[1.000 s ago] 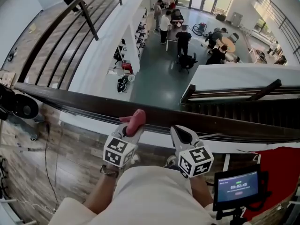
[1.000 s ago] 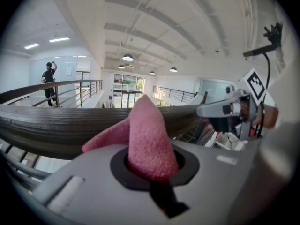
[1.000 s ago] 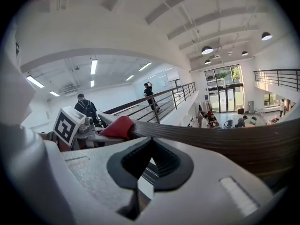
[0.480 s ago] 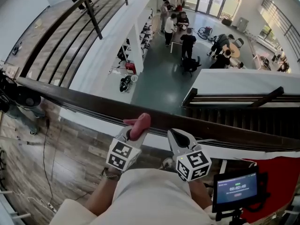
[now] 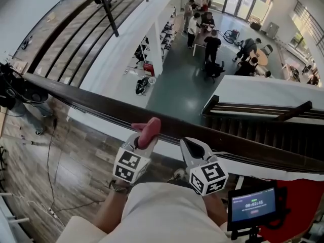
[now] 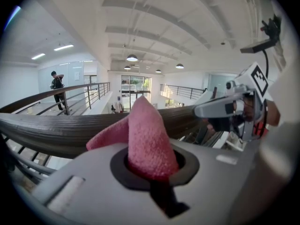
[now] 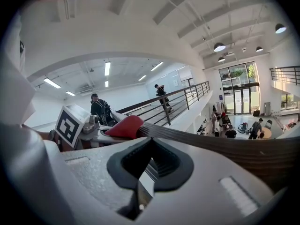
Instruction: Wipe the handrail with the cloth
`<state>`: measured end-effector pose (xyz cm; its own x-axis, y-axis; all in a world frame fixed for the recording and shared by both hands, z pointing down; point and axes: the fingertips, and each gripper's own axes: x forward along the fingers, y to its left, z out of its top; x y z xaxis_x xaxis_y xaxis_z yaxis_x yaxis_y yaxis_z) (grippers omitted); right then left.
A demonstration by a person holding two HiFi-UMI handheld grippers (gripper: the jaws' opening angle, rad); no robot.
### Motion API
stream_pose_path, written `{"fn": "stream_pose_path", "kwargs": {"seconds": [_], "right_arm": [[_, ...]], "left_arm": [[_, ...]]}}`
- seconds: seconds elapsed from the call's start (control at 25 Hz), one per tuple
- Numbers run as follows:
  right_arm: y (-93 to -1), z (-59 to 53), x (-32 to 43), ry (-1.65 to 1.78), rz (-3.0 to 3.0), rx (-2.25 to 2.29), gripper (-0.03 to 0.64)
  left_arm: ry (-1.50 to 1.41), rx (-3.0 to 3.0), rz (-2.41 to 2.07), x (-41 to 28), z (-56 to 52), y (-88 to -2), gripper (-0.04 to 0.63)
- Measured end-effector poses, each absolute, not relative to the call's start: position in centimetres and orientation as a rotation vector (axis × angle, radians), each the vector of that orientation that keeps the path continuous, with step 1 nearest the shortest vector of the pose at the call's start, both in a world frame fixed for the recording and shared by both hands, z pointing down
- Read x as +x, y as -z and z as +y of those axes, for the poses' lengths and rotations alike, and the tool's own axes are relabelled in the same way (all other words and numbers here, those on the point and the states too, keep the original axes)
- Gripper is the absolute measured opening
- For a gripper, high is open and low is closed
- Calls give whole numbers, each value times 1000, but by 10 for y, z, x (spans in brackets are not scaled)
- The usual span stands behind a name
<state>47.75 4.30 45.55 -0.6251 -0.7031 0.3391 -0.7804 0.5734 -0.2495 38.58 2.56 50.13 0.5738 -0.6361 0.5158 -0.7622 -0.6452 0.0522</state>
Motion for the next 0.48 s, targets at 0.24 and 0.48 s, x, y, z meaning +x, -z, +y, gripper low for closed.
{"fn": "stream_pose_path", "kwargs": {"seconds": [0.24, 0.48], "right_arm": [[-444, 33, 494, -566, -2598, 1293, 3], [-439, 28, 496, -573, -2576, 1315, 3]], "left_arm": [[-661, 2514, -1206, 392, 23, -493, 35], [-658, 2541, -1208, 391, 27, -485, 35]]}}
